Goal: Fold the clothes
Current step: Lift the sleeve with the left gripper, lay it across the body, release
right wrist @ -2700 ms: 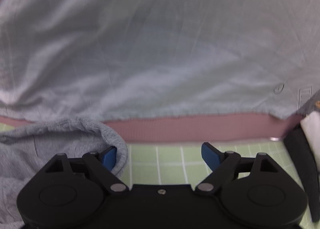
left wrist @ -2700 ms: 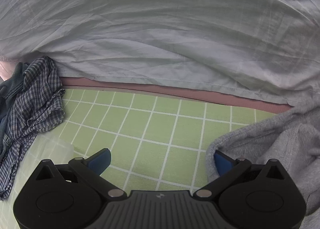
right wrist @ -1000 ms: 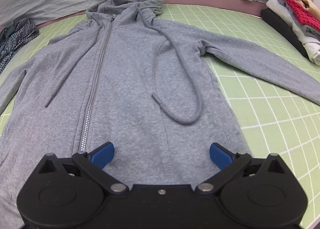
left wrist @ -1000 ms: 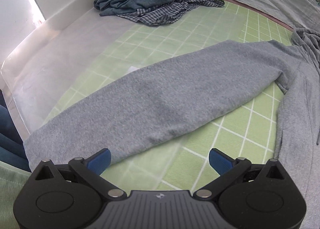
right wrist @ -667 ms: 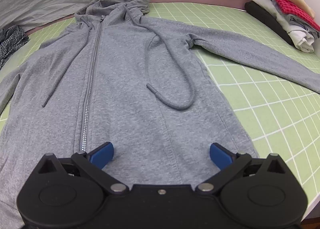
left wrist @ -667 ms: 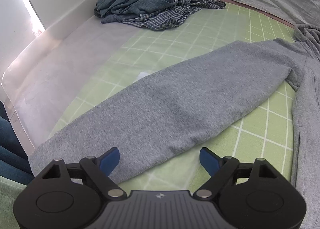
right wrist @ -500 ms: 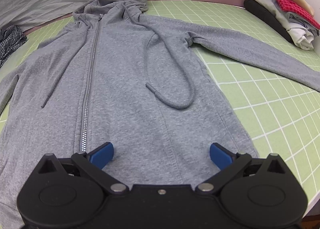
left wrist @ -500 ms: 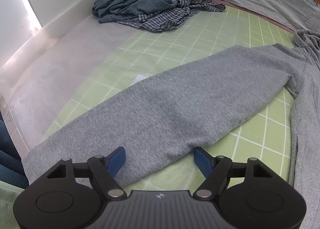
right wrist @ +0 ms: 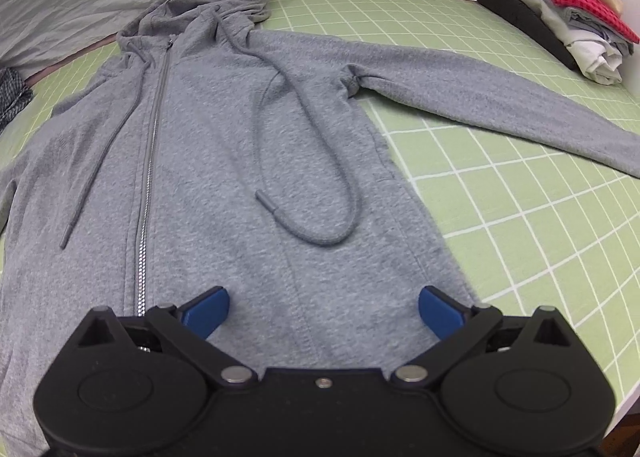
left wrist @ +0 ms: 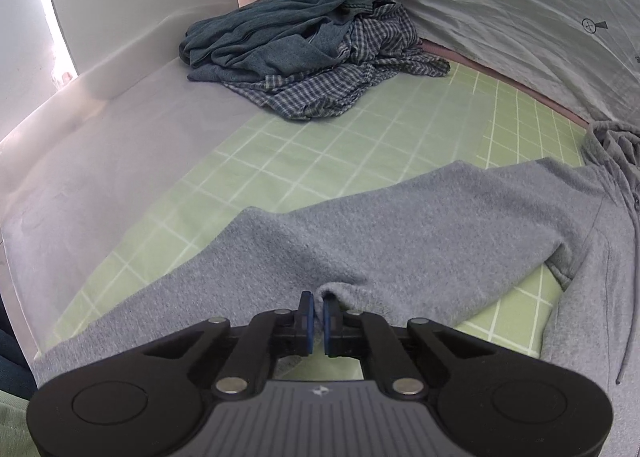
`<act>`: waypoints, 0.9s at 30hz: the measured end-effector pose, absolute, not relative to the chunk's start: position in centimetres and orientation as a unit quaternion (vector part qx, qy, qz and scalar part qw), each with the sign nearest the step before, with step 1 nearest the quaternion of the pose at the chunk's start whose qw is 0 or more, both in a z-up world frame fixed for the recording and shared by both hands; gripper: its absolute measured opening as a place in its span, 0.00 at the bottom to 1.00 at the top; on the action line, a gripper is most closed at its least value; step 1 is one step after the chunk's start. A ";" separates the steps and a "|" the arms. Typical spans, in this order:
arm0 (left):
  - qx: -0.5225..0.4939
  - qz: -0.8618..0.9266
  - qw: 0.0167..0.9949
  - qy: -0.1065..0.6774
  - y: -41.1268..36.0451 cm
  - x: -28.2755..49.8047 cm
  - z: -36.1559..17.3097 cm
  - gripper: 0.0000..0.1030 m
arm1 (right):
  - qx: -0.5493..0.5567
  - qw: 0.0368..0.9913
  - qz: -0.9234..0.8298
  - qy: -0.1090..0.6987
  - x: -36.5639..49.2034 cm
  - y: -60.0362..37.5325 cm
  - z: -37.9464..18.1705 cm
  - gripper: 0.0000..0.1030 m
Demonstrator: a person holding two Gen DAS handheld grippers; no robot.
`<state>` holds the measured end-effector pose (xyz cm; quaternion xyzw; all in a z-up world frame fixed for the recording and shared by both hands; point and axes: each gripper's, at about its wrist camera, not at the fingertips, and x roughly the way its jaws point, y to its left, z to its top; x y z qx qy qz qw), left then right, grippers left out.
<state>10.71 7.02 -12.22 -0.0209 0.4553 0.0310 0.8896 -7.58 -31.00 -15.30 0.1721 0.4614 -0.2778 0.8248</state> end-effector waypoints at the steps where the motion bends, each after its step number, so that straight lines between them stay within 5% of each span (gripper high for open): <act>1: -0.024 0.024 0.893 0.449 6.5 11.0 -11.7 0.04 | 0.175 0.824 -0.283 0.458 -7.6 -31.4 -15.2 0.99; 8: -0.013 -0.127 0.903 0.410 -0.6 12.1 -7.7 0.06 | 0.192 0.816 -0.295 0.459 -7.2 -32.8 -15.6 1.00; 10: -0.011 -0.173 0.895 0.410 -2.3 11.9 -8.0 0.14 | 0.185 0.815 -0.294 0.463 -6.8 -32.7 -15.7 1.00; 13: -0.020 -0.170 0.882 0.439 -2.4 11.5 -9.6 0.48 | 0.175 0.816 -0.293 0.468 -6.4 -32.5 -15.7 1.00; 17: -0.048 -0.129 0.887 0.442 1.4 10.4 -10.1 0.68 | 0.173 0.819 -0.289 0.465 -6.5 -32.5 -15.8 1.00; 27: -0.089 -0.040 0.889 0.448 8.7 8.6 -10.6 0.79 | 0.165 0.825 -0.293 0.455 -6.8 -32.0 -16.0 1.00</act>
